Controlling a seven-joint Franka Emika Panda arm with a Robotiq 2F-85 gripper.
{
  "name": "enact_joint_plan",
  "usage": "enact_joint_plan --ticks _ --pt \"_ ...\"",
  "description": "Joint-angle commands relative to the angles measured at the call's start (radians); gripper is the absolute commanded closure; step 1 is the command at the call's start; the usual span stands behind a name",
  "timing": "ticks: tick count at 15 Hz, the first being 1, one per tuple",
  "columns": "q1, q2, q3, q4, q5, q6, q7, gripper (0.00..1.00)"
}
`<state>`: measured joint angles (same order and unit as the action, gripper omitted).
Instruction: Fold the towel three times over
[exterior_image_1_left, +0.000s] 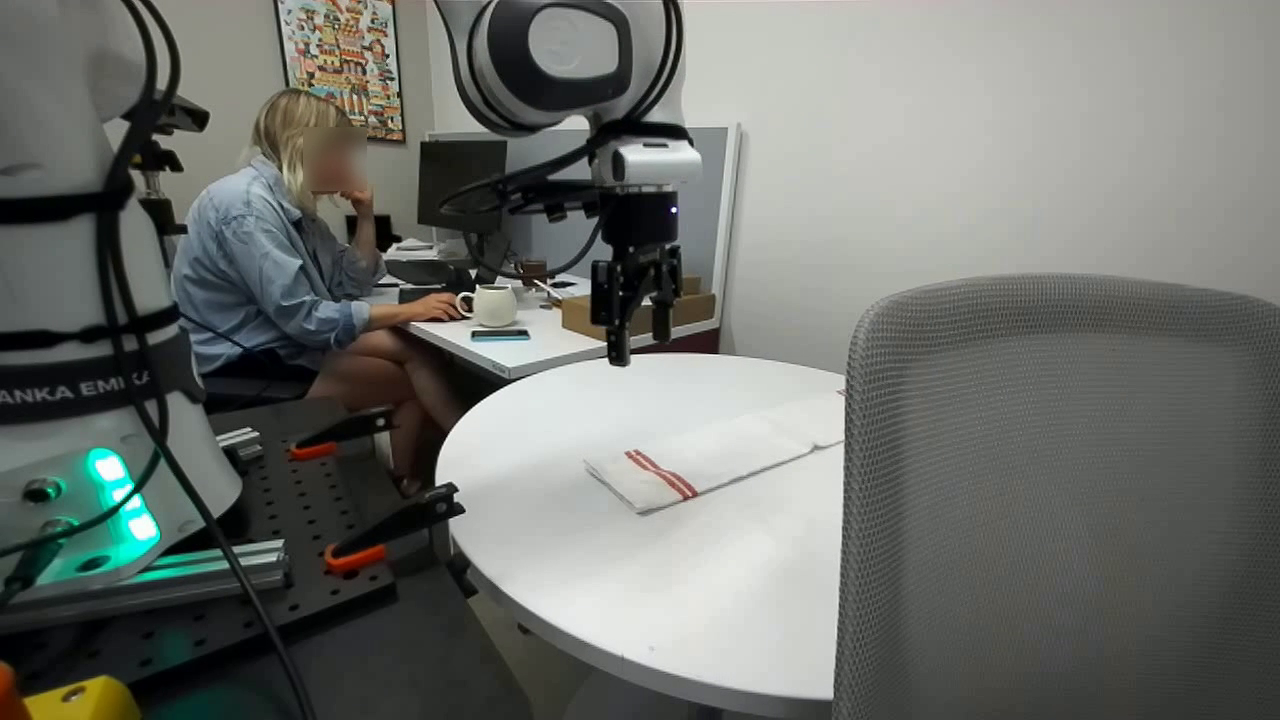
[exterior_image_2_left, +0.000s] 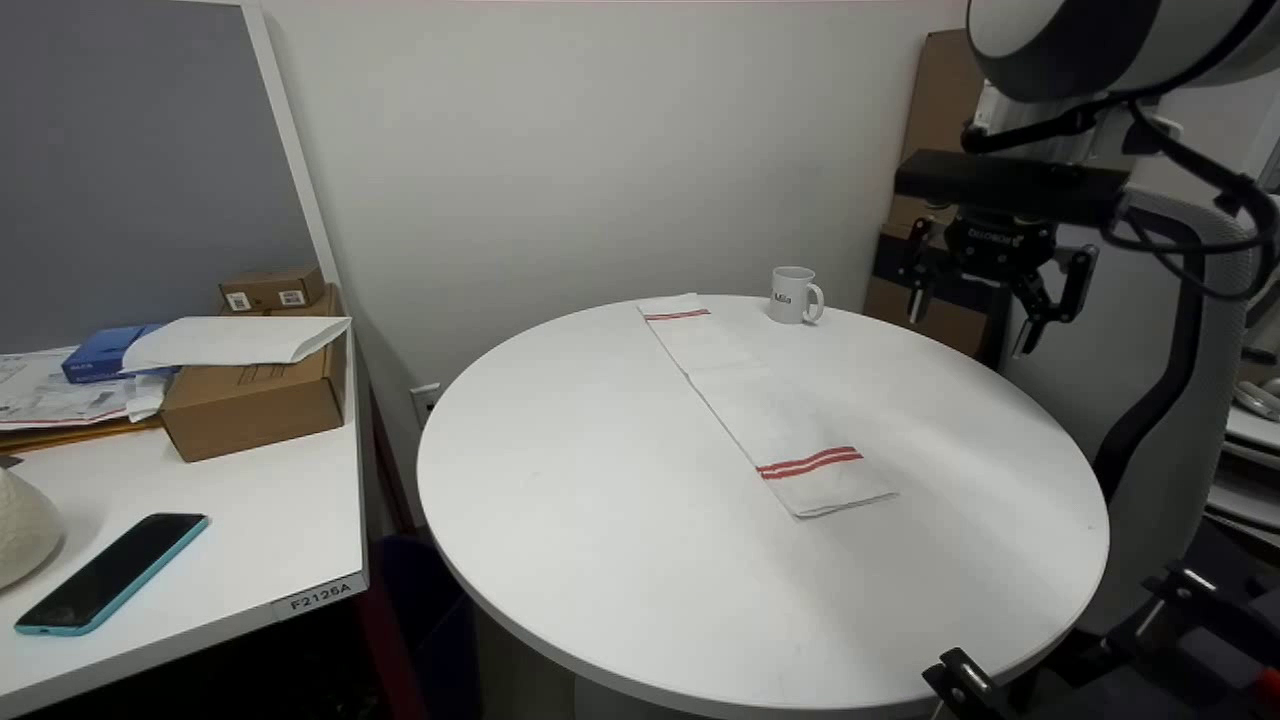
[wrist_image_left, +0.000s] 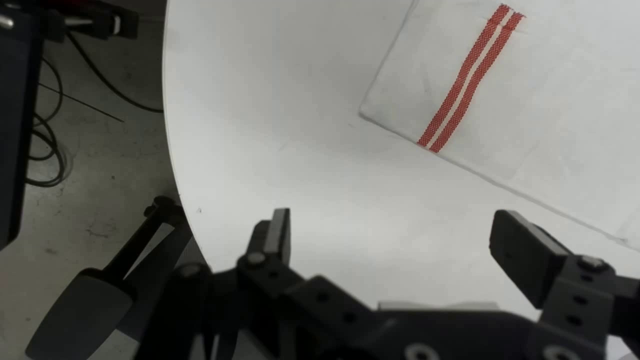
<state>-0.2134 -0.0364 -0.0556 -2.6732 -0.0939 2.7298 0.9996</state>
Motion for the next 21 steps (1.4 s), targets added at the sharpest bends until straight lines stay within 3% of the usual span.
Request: enact_joint_plan --ticks 1,4,11,21 --pt "0.035 0.125 -0.022 0.018 -0.030 0.120 0.082 0.00" --pt "0.091 0.236 -0.065 0.048 -0.048 0.207 0.112 0.00" --pt "0.265 0.468 -0.169 0.156 0.047 0.301 0.062 0.00" --pt "0.260 0.656 -0.100 0.252 0.255 0.340 0.006 0.00"
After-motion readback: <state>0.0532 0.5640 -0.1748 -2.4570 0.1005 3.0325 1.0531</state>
